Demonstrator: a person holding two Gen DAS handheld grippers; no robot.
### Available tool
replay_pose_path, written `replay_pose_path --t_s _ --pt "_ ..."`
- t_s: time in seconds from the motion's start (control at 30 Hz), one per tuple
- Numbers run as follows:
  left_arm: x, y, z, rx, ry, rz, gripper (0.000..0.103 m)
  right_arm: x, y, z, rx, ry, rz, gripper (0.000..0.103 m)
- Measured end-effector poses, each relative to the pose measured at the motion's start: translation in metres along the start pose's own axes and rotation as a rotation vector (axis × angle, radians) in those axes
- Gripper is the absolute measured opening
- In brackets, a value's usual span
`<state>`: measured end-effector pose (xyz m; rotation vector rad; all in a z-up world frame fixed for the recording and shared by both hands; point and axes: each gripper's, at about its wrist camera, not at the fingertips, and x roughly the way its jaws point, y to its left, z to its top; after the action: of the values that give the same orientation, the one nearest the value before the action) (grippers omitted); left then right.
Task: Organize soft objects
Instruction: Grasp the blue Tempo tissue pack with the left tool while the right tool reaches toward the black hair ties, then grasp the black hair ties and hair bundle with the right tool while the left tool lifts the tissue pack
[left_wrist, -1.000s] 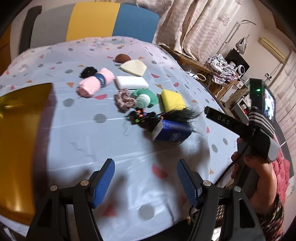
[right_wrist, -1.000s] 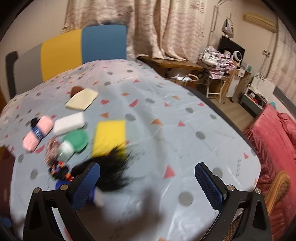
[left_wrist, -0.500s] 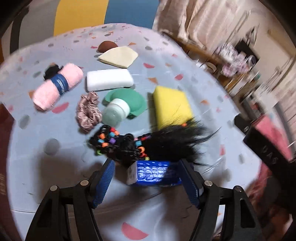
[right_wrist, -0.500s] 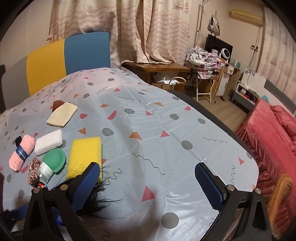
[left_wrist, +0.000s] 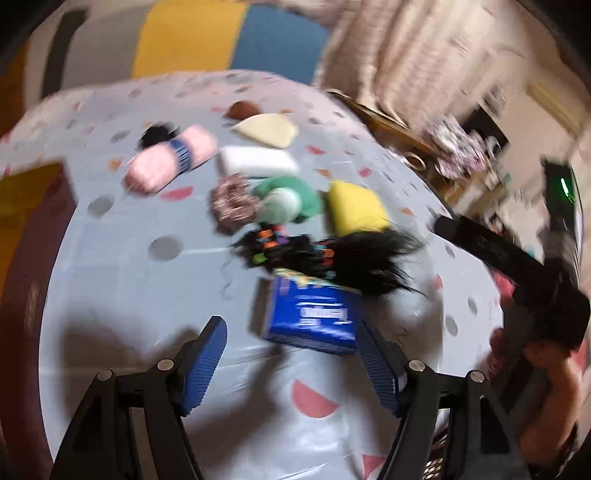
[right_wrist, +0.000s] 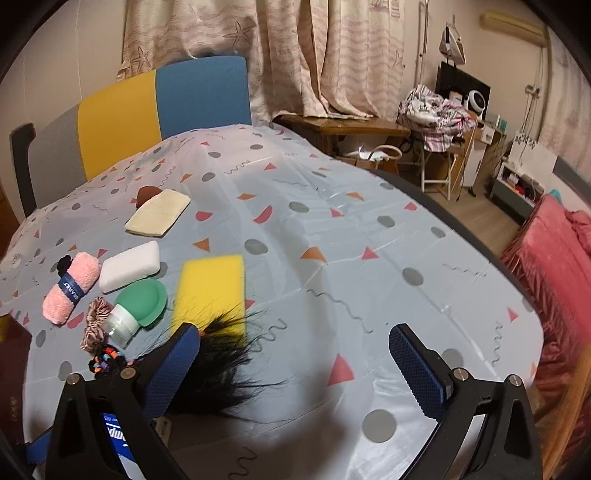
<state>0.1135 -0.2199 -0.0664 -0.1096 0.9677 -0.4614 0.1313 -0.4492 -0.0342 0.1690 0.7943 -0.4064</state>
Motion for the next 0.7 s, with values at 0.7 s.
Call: replay_pose_path --t_s 0.7 --pt "0.035 0.005 -0.009 0.152 0.02 0.095 0.075 -0.002 0.018 -0.003 -0.045 -0.005 0.171 0.103"
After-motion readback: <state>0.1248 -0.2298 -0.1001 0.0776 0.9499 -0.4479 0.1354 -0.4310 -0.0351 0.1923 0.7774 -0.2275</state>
